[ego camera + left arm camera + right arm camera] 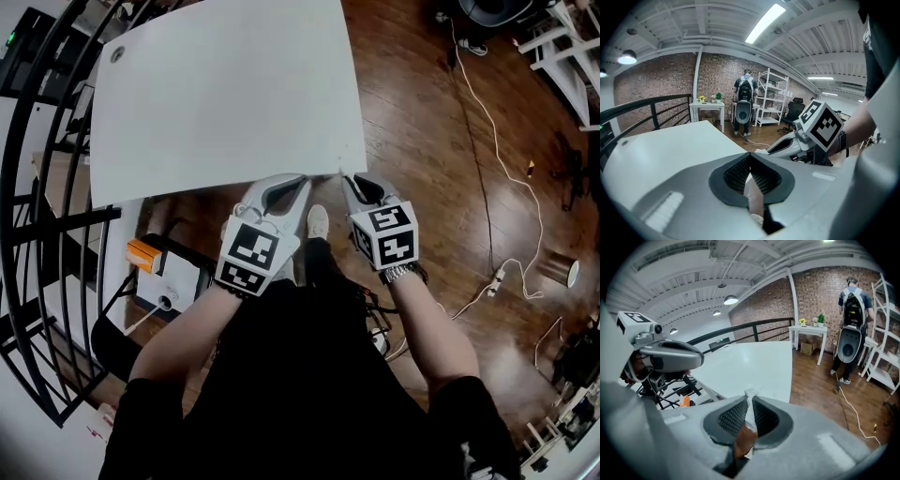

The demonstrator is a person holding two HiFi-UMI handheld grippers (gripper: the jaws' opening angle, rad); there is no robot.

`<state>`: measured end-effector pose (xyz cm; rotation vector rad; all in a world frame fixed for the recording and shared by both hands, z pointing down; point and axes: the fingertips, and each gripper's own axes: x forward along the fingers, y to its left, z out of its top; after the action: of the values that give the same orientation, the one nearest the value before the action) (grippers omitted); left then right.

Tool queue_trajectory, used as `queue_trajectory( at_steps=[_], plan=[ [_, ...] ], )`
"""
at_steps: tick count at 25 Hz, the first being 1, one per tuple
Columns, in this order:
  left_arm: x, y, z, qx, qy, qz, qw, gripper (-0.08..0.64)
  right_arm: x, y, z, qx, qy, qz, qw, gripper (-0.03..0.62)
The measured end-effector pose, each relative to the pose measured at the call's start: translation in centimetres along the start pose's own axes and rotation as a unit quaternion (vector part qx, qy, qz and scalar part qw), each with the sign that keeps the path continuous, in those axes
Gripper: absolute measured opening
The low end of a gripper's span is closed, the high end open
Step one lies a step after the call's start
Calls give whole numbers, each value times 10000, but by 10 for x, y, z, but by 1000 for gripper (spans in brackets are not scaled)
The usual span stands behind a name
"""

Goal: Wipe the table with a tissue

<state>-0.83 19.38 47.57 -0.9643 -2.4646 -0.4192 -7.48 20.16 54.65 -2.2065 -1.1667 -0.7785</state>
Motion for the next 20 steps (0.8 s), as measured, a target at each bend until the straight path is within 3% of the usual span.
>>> queue_trajectory(
  at_steps=[20],
  plan=[
    [35,31,-14,-283,319,171,9989,15,66,-11,-25,138,888,351,9953,17]
  ],
)
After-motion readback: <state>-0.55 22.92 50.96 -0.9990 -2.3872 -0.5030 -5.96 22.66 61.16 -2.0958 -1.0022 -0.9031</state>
